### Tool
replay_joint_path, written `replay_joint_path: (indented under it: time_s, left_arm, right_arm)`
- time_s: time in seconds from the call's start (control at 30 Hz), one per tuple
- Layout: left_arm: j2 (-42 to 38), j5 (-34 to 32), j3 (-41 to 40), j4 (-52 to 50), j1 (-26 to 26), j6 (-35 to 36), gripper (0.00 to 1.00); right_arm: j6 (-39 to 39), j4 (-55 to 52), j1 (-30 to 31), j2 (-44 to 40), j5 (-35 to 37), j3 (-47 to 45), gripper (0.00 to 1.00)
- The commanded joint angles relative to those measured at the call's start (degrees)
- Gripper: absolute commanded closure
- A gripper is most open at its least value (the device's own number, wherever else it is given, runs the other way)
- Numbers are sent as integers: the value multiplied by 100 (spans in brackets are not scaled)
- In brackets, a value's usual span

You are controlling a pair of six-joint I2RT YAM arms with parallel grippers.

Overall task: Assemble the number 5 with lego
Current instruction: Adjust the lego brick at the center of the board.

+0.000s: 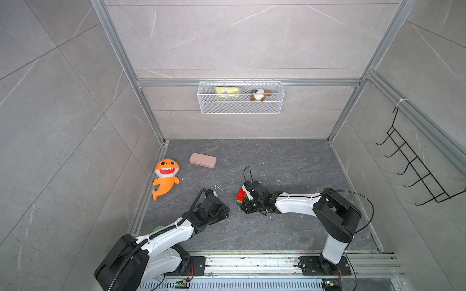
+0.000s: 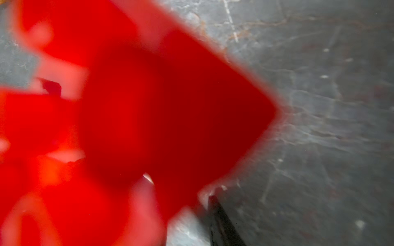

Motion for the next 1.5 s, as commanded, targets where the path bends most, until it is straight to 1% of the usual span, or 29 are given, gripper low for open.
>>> replay_joint_path:
  time_s: [0.0, 0.13, 0.17, 0.27, 0.43, 0.57, 0.73, 0.9, 1.1, 1.27, 1.47]
  left_arm:
    - [-173, -153, -71, -209, 48, 12, 57]
    - [-223, -159, -76, -209, 48, 62, 56]
    - [-231, -159, -66, -200, 53, 110, 55]
    - [-240, -163, 31, -204, 44, 318, 45]
    - [-198, -115, 281, -205, 44, 766, 30]
    - [-171, -38, 473, -121, 31, 1027, 23]
    - [108, -30, 805, -109, -67, 1294, 18]
    - [599, -263, 1303, -197, -297, 1533, 15]
    - [1230, -622, 1878, -499, -573, 1708, 16]
    - [1588, -829, 2184, -678, -641, 1733, 24]
    - [1902, -884, 2438, -806, -651, 1764, 35]
  right_arm:
    - [204, -43, 133, 296, -38, 77, 65]
    - [226, 82, 196, 357, -95, 110, 65]
    - [202, 111, 202, 325, -126, 88, 65]
    - [100, 109, 208, 79, -140, -78, 64]
    - [-45, -55, 209, -684, 5, -566, 61]
    - [-100, -303, 181, -1270, 275, -946, 59]
    - [-78, -397, 21, -1845, 454, -1365, 57]
    - [-83, -320, -152, -1965, 409, -1544, 57]
    - [-49, -171, -296, -1951, 321, -1685, 57]
    - [-52, -111, -384, -2011, 252, -1768, 57]
    - [-68, -92, -482, -2108, 186, -1855, 58]
